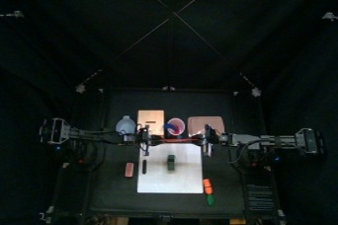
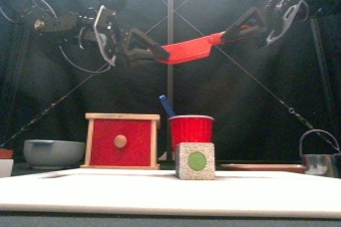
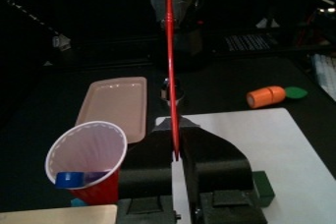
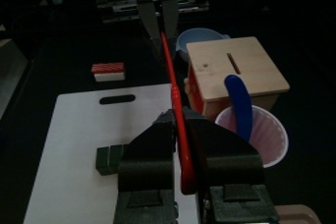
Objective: Cut the sushi into 4 pieces with the knife
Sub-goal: Cut the sushi into 4 pieces
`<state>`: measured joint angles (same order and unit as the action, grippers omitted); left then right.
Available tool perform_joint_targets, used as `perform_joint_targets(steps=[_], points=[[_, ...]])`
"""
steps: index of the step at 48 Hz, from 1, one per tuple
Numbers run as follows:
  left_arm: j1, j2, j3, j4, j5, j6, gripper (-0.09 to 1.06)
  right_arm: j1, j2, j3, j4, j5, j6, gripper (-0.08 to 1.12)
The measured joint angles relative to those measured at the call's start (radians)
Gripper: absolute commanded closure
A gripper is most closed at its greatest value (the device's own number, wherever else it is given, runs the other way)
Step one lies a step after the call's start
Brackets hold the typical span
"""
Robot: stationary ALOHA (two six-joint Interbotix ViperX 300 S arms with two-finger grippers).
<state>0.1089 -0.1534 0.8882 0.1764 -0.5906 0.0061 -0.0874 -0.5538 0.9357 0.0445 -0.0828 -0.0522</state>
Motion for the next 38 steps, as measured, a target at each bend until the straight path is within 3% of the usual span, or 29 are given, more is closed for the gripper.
perform_joint_targets(steps=[7,13,23,31,38], points=[[-0.002,0.000,0.028,0.021,-0.009,0.000,0.84,0.003,0.063,-0.005,0.000,0.000,0.000,0.98],[-0.006,0.000,0.061,0.017,-0.061,-0.008,0.84,0.006,0.104,-0.005,0.002,0.000,0.002,0.98],[-0.032,0.014,0.117,-0.031,-0.156,-0.011,0.84,0.025,0.152,-0.005,0.028,-0.011,0.006,0.98],[-0.064,0.069,0.121,-0.077,-0.167,-0.011,0.84,0.048,0.239,-0.002,0.086,-0.012,0.005,0.98],[-0.084,0.149,0.098,-0.089,-0.167,-0.011,0.84,0.058,0.298,0.002,0.097,-0.005,0.005,0.98]])
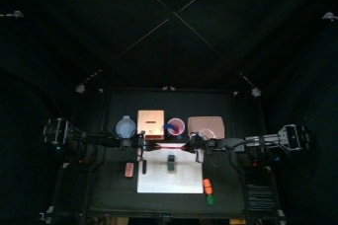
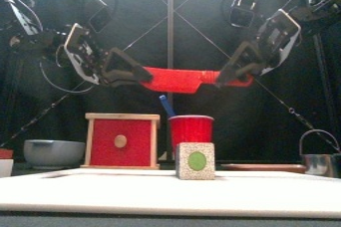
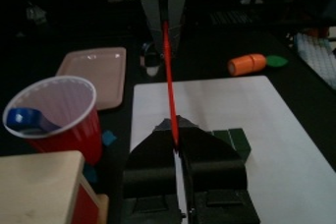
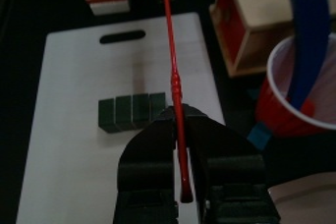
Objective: Cut the sushi into 4 pieces with the knife
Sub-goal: Cut the sushi into 4 pieces
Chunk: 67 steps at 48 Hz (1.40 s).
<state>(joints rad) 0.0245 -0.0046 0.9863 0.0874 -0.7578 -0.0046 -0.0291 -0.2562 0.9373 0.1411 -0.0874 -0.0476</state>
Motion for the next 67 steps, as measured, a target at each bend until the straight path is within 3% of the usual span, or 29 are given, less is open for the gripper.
perform_joint_targets(steps=[8,16,40,67], points=[[-0.012,0.083,-0.029,-0.002,0.000,0.000,0.82,0.005,0.038,0.000,0.003,0.005,0.000,0.98],[-0.018,0.123,-0.040,-0.002,-0.002,0.000,0.81,0.018,0.049,0.000,0.011,0.006,0.000,0.98],[-0.058,0.135,-0.040,-0.067,-0.002,0.000,0.81,0.028,0.107,-0.006,0.023,0.006,0.000,0.98],[-0.084,0.189,-0.043,-0.117,-0.003,0.000,0.81,0.038,0.130,-0.011,0.031,0.006,0.000,0.98]])
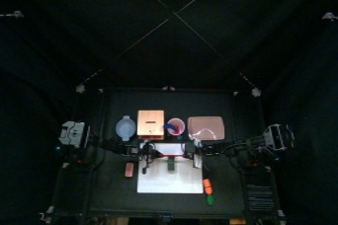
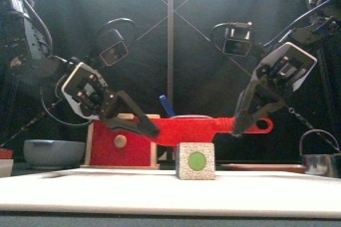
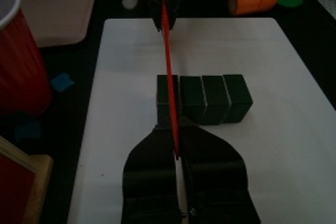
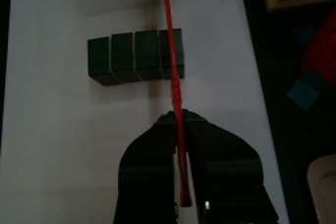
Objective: Cut the sushi into 4 pieces with the knife
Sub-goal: Cut the sushi into 4 pieces
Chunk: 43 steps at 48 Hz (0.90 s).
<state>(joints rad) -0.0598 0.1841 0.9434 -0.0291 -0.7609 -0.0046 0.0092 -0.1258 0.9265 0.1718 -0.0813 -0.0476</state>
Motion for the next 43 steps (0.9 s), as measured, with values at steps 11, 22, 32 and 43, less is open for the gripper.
perform_joint_targets(steps=[11,22,32,43], points=[[-0.006,0.014,0.000,-0.018,-0.008,0.000,0.81,0.003,0.008,-0.005,0.005,0.000,0.000,0.98],[-0.018,0.044,0.000,-0.046,-0.015,-0.002,0.81,0.023,0.018,-0.014,0.008,0.000,0.002,0.98],[-0.025,0.046,0.000,-0.054,-0.015,-0.002,0.81,0.034,0.035,-0.017,0.028,0.000,0.000,0.98],[-0.028,0.044,0.000,-0.055,-0.015,0.000,0.81,0.037,0.038,-0.021,0.029,0.000,0.000,0.98]])
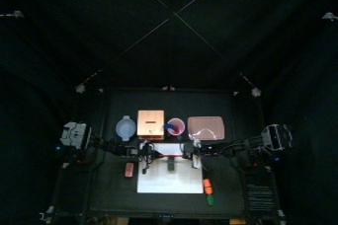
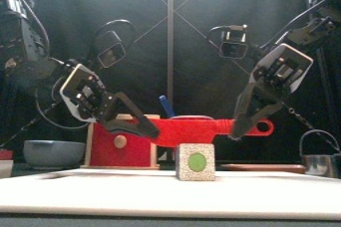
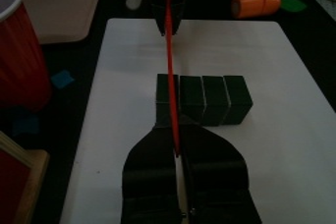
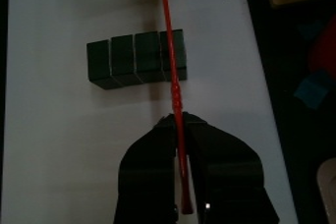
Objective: Cut the sushi into 4 pieces with the knife
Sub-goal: Cut the sushi into 4 pieces
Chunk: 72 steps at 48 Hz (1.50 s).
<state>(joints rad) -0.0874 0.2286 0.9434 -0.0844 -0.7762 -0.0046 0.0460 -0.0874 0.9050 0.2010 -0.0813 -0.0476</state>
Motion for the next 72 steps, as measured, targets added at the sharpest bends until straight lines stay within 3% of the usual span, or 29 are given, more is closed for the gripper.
perform_joint_targets(steps=[25,55,72], points=[[-0.008,-0.063,-0.005,0.002,0.092,0.005,0.81,0.008,-0.015,-0.008,-0.005,0.005,0.000,0.98],[-0.023,-0.041,-0.009,0.002,0.092,0.002,0.81,0.028,-0.009,-0.009,0.000,0.005,0.000,0.98],[-0.029,-0.115,-0.009,0.008,0.106,0.009,0.81,0.028,-0.069,-0.018,-0.023,0.038,0.000,0.99]])
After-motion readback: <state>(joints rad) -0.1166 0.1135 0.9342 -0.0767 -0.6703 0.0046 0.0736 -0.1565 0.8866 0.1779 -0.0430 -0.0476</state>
